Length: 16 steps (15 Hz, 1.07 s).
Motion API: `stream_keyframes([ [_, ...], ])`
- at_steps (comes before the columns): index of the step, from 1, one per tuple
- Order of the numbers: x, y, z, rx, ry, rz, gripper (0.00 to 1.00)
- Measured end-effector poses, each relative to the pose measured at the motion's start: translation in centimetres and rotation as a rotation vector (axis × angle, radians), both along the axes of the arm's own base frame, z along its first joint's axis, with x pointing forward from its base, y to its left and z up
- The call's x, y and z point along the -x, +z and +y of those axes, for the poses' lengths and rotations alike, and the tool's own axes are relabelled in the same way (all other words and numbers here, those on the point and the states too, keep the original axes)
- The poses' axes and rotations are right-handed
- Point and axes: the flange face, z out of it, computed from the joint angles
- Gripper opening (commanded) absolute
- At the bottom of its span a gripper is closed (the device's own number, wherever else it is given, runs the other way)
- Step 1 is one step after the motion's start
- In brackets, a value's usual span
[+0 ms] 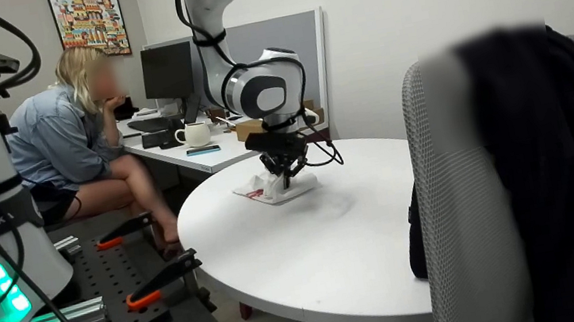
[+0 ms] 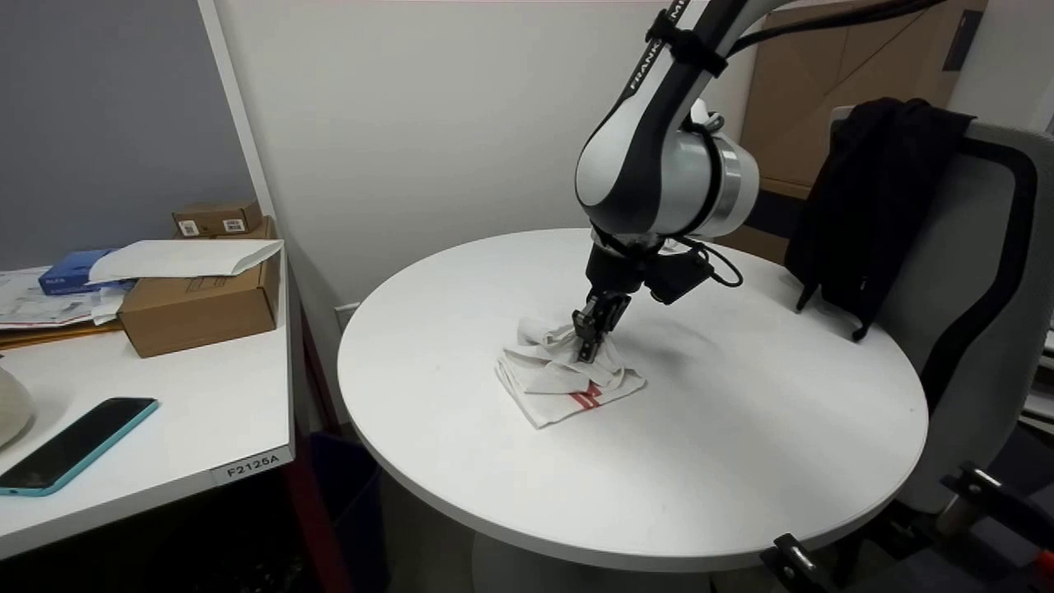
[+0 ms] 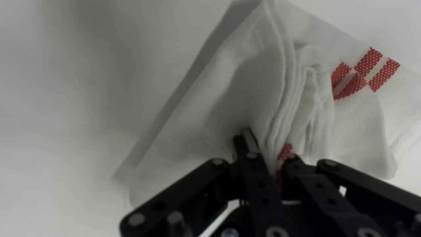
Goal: Use the cloth and wipe the table
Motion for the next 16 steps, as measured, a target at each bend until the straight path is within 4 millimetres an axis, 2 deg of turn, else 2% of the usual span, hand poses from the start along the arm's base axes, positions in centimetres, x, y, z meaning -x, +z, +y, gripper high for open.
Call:
stream_keyframes([
  [3, 1.0, 0.2, -3.7, 0.058, -0.010, 0.005, 0.02],
  [8, 2.8, 0.4, -12.3, 0.171, -0.075, 0.022, 0.02],
  [11, 4.0, 0.4, -16.7, 0.222, -0.118, 0.037, 0.02],
  [13, 5.2, 0.3, -17.9, 0.235, -0.129, 0.055, 0.02],
  [16, 8.2, 0.2, -16.8, 0.223, -0.069, 0.089, 0.02],
])
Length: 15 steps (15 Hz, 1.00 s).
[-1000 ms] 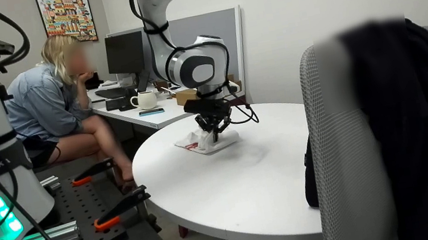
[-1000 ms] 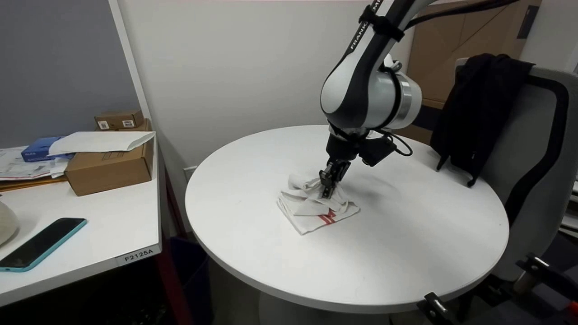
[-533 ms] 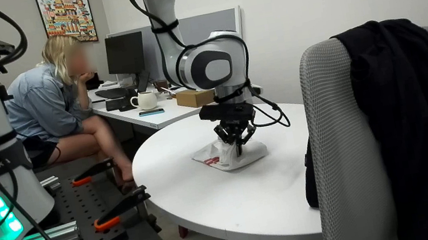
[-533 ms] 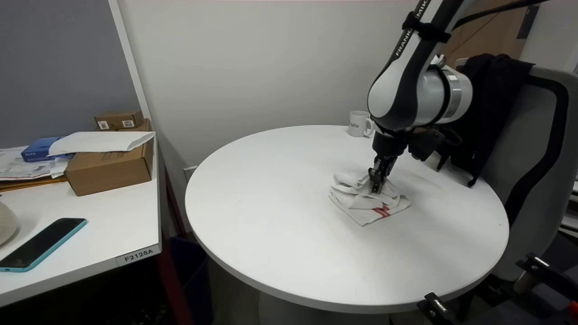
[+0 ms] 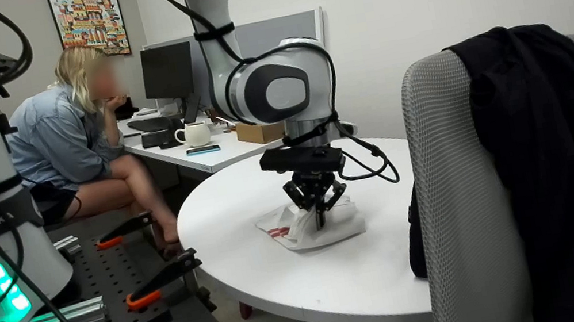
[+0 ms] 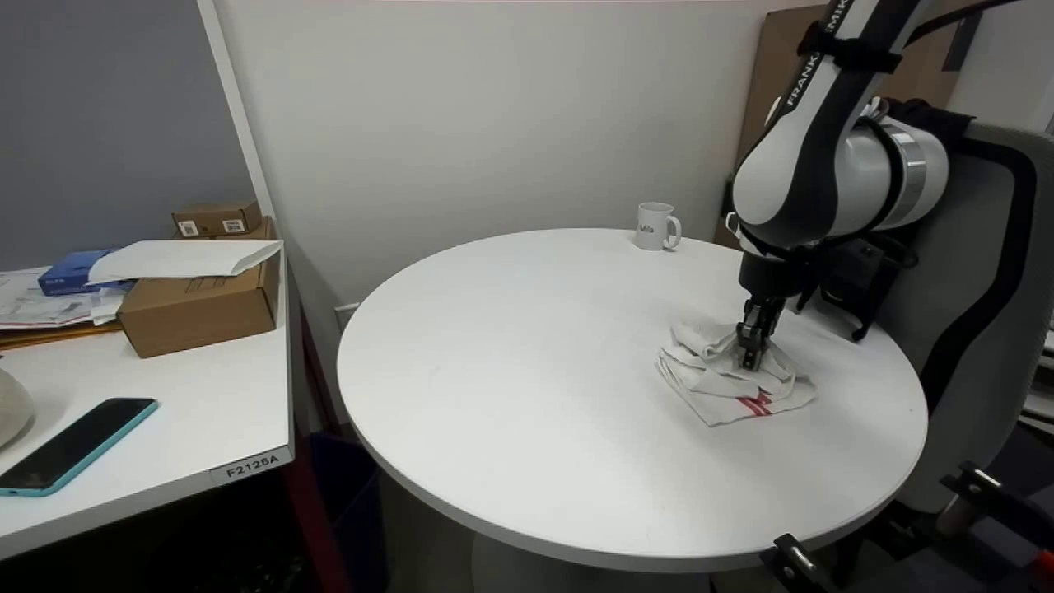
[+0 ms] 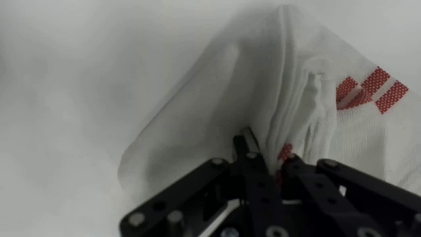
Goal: Use the cloth and wipe the table
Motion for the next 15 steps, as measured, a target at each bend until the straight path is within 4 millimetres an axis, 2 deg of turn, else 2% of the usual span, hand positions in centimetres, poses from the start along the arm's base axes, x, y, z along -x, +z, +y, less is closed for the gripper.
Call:
stream_keyframes([
  [2, 2.4, -0.1, 2.4, -0.026, 0.064, 0.033, 0.02],
  [6, 7.3, -0.2, 9.4, -0.083, 0.221, 0.067, 0.02],
  [8, 9.1, -0.3, 12.8, -0.098, 0.294, 0.049, 0.02],
  [15, 11.1, -0.3, 23.5, -0.127, 0.554, -0.052, 0.02],
])
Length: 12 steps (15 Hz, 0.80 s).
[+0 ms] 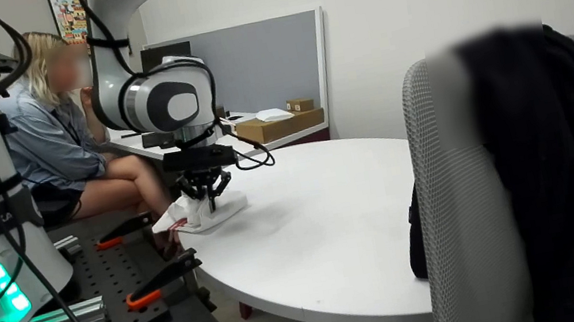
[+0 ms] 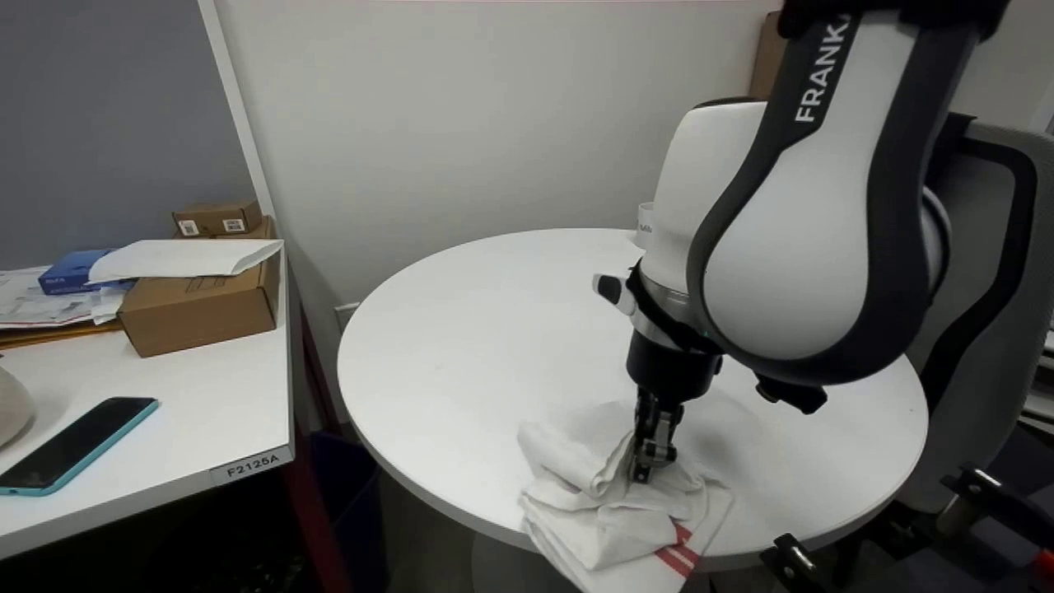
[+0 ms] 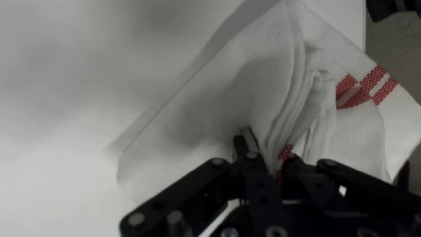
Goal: Use the cloth and wipe the table
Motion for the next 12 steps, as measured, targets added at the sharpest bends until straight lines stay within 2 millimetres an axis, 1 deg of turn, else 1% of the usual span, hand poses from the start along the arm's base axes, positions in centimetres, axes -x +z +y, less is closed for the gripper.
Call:
stream_keyframes([
  [2, 1.0, 0.0, 3.3, -0.019, 0.040, -0.015, 0.02],
  [4, 2.2, -0.1, 6.0, -0.033, 0.070, -0.015, 0.02],
  [7, 4.1, -0.1, 9.2, -0.049, 0.099, 0.004, 0.02],
  [9, 5.2, -0.4, 10.8, -0.059, 0.105, 0.047, 0.02],
  [10, 5.1, -0.4, 11.5, -0.065, 0.107, 0.068, 0.02],
  [12, 4.1, 0.4, 12.4, -0.088, 0.095, 0.095, 0.02],
])
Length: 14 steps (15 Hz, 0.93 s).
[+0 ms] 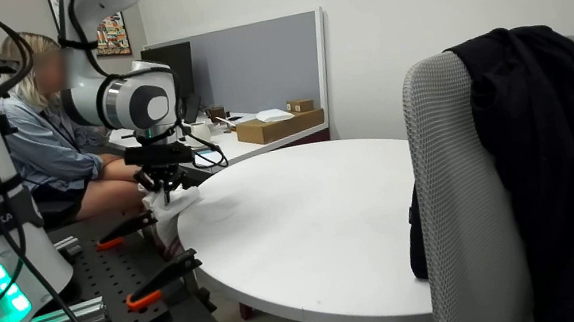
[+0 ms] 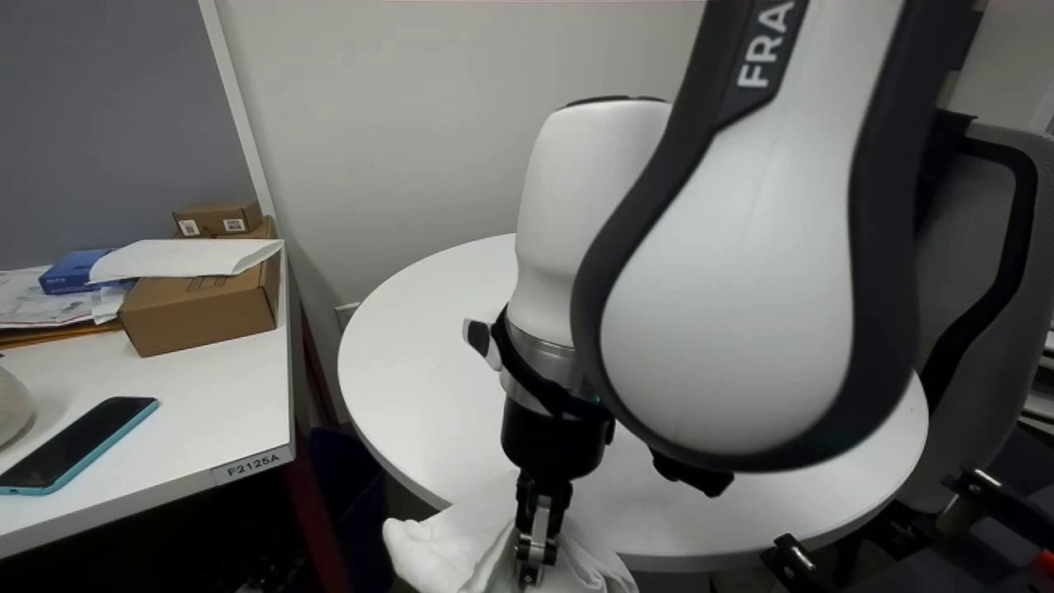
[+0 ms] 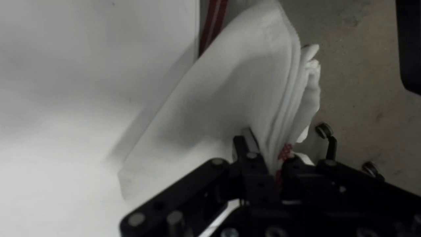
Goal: Use the cloth and wipe the table
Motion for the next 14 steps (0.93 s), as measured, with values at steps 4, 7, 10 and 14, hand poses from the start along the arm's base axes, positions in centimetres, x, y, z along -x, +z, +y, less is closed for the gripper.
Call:
stream_keyframes([
  [4, -2.2, 3.8, 1.8, -0.077, -0.037, 0.007, 0.02],
  [7, -3.2, 7.8, 4.0, -0.138, -0.053, -0.021, 0.02],
  [10, -4.9, 12.6, 5.8, -0.188, -0.078, -0.086, 0.02],
  [14, -9.1, 18.9, 6.0, -0.236, -0.139, -0.214, 0.02],
])
